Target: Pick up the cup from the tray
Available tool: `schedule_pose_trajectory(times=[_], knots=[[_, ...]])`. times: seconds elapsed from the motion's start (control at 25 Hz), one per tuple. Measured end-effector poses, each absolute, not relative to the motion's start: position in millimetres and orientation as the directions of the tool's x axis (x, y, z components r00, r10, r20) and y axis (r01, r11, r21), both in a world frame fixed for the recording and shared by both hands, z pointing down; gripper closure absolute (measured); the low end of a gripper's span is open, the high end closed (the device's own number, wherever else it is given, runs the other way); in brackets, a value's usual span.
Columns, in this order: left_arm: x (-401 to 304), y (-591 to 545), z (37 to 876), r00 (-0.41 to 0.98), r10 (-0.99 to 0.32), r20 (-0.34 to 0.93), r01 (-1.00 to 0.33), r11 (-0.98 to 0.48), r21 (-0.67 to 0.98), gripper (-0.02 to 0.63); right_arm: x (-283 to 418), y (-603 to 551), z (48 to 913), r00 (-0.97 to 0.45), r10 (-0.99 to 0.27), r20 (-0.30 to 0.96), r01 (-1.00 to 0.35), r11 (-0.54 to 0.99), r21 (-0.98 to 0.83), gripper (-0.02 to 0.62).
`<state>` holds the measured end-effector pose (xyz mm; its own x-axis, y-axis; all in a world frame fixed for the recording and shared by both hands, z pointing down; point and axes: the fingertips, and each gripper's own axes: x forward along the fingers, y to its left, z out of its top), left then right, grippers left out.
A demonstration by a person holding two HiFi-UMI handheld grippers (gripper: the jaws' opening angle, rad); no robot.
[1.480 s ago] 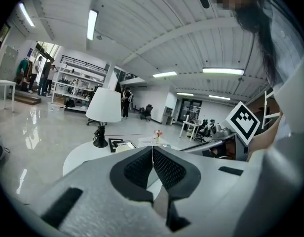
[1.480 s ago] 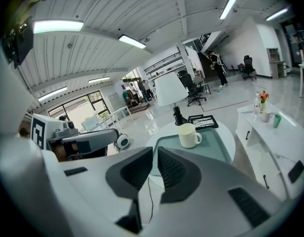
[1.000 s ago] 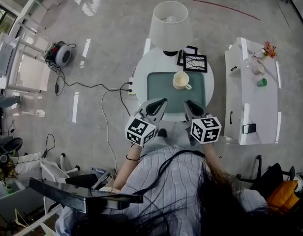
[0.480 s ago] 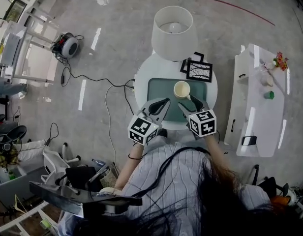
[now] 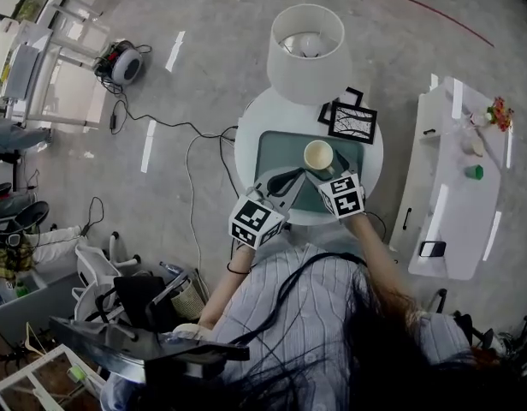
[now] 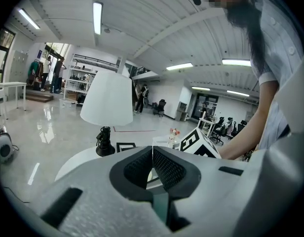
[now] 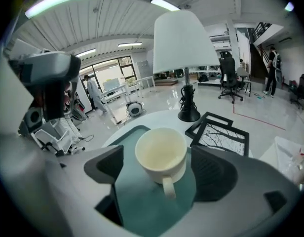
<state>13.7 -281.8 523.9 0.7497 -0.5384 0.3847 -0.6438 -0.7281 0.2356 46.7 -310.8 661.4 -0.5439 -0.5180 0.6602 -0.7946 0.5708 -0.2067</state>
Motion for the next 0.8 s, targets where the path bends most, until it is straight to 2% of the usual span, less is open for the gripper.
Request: schedule_pose_trajectory(times=[0.36, 0.8], knots=[[5, -293, 530, 0.723, -0.567, 0.394, -0.677, -0.696, 0.240, 0.592, 39, -316, 700, -0.495, -0.435, 0.752, -0.761, 0.634, -0.134, 0.190], [-17, -301, 539, 0.686, -0.591, 0.424, -0.712, -0.664, 0.227, 0.592, 33, -334, 709, -0.440, -0.490, 0.753, -0.815, 0.570, -0.106, 0.192]])
